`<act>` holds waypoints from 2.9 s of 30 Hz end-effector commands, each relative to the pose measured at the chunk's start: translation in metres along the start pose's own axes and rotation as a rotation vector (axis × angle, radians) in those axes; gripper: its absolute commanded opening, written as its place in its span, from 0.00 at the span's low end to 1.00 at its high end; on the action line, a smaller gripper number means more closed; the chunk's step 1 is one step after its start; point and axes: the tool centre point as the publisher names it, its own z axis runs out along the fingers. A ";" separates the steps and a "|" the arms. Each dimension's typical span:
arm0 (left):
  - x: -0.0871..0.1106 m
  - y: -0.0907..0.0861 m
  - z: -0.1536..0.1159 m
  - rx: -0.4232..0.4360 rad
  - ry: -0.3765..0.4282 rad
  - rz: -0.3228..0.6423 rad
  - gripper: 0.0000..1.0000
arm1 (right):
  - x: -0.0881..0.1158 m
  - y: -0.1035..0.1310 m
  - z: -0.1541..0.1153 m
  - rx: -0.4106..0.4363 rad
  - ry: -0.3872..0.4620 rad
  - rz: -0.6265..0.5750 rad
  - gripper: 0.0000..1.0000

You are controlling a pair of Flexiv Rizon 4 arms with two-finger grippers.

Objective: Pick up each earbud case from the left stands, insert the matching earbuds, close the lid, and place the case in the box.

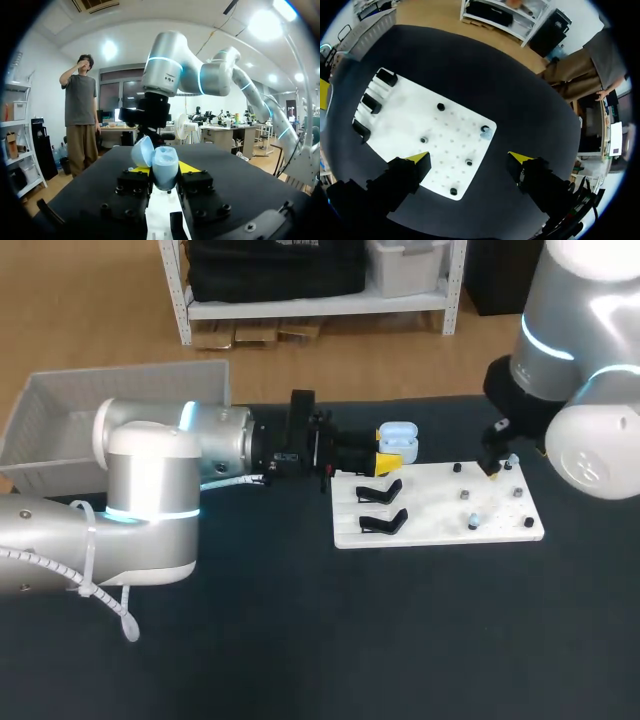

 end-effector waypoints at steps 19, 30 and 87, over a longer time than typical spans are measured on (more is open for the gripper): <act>0.001 -0.001 0.000 -0.003 -0.006 0.004 0.00 | -0.019 -0.020 0.031 -0.034 0.022 0.029 0.47; 0.001 -0.001 0.000 -0.003 -0.006 0.004 0.00 | -0.016 -0.024 0.037 -0.008 0.019 0.047 0.43; 0.001 -0.001 0.000 -0.003 -0.006 0.004 0.00 | -0.011 -0.013 -0.031 0.068 -0.004 0.144 0.00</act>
